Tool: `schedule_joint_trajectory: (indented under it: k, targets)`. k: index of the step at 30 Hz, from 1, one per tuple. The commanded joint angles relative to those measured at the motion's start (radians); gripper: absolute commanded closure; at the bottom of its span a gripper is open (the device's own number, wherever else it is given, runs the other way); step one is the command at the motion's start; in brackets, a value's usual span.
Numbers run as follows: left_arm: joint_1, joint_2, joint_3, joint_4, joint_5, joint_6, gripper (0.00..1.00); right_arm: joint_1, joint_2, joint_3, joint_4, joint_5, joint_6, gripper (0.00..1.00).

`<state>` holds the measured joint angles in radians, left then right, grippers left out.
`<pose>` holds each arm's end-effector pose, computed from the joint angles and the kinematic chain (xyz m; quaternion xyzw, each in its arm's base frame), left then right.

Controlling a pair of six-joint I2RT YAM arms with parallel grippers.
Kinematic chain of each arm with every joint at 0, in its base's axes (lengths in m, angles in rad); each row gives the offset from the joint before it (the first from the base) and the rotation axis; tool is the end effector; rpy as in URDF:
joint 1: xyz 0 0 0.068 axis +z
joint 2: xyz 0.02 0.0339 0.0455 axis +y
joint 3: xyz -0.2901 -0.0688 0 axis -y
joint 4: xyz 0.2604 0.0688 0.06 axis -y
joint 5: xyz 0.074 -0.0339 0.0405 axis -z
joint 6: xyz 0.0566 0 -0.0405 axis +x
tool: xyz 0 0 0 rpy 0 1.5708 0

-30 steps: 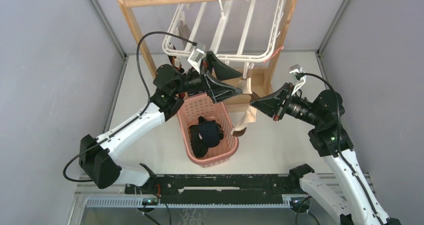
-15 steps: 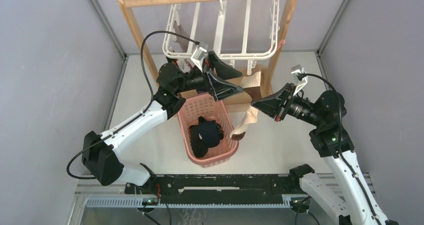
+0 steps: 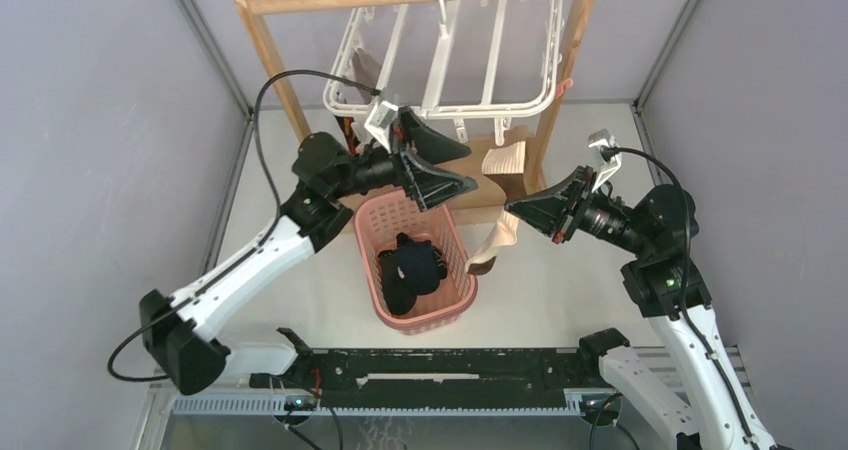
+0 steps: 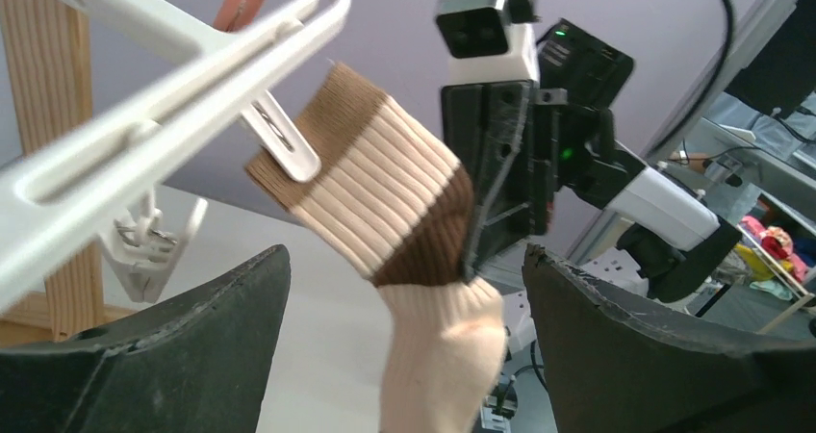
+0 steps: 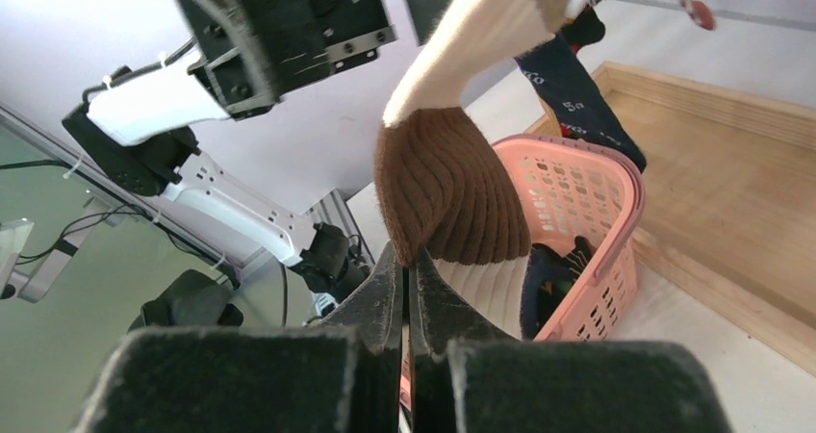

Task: Remove the socks clipped to the hanger
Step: Remove the sock from the hanger.

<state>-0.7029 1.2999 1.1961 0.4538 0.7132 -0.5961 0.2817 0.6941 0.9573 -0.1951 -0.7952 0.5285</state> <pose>0.2182 -0.2334 0.4658 0.3143 0.5211 -0.6238 0.4905 0.1292 0.0795 0.4325 -0.2033 0.6594 0.5085 0.5151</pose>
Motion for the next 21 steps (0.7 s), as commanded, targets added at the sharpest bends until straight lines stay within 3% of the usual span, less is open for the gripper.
schedule_joint_trajectory:
  k: [1,9,21]
  targets:
    - [-0.033,-0.150,-0.057,-0.107,-0.064,0.101,0.06,-0.009,-0.001,0.000,0.113,-0.002,0.060,1.00]
    - [-0.089,-0.279,-0.182,-0.192,-0.163,0.163,0.05,0.004,0.037,-0.064,0.345,-0.023,0.233,1.00]
    - [-0.161,-0.281,-0.290,-0.172,-0.227,0.173,0.05,0.146,0.127,-0.083,0.545,0.039,0.350,1.00]
